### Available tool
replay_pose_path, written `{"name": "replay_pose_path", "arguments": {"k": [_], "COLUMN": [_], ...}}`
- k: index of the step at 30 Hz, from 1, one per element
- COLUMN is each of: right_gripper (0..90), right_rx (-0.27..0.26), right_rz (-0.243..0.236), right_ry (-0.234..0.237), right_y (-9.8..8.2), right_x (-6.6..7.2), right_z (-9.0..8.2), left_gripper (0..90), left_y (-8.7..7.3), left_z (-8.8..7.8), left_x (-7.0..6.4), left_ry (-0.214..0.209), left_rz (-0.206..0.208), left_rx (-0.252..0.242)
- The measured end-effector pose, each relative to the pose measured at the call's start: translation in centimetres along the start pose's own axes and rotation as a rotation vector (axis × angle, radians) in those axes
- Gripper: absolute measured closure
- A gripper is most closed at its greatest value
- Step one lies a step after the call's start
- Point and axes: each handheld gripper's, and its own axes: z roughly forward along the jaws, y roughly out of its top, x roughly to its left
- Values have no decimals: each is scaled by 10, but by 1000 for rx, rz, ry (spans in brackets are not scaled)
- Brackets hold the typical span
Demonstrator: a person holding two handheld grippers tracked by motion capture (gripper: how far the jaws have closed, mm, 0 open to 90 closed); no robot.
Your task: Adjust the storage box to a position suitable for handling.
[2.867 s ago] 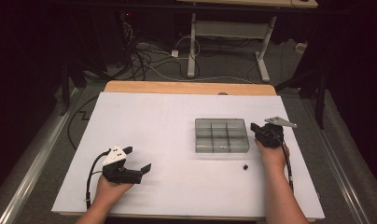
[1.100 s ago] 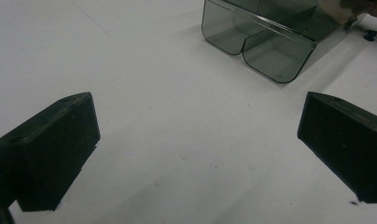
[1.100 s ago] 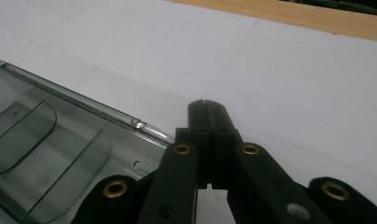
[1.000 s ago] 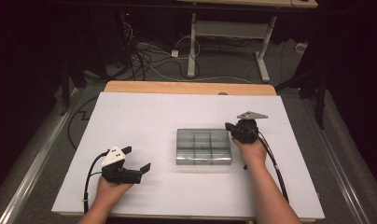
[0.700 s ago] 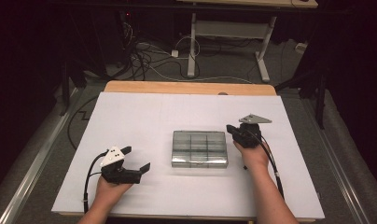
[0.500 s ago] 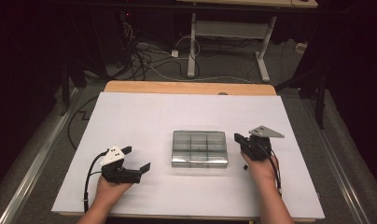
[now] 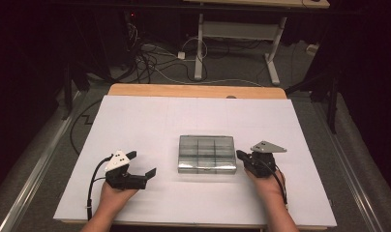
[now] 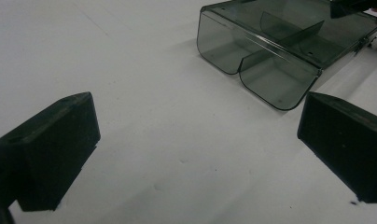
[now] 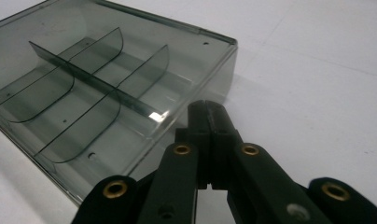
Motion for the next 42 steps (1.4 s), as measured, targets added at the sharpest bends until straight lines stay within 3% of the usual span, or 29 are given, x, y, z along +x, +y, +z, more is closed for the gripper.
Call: {"name": "replay_pose_path", "arguments": {"k": [4,9,11,17,20,23,28,34,38,42], "right_gripper": [900,900,900,900,900,900,900,900,900,900], "right_rx": [-2,1,0,2,3,1,-10,-4,-12,-15], "right_rz": [1,8,4,-24,-41,-60,-46,-47,-34,-12], "right_ry": [3,11,16,52,80,92,81,48,27,16], "right_y": [1,0,0,-1,-1,0,-3,-9,-13,-16], "right_x": [1,0,1,17,30,41,41,39,33,26], "right_z": [2,4,4,4,6,7,3,-6,-12,-17], "left_gripper": [0,10,53,274,399,554,779,870,873,873], "left_y": [-3,0,1,5,10,8,2,-6,-10,-11], "left_z": [-1,-2,-3,0,5,11,21,34,34,35], "left_x": [-2,-1,-1,-2,0,-2,-9,-17,-23,-26], "left_ry": [-14,-21,-32,-29,2,24,28,18,-14,-11], "left_rz": [31,6,-3,-84,-160,-135,-87,-35,-33,-33], "left_rx": [1,4,0,6,26,60,112,165,189,189]}}
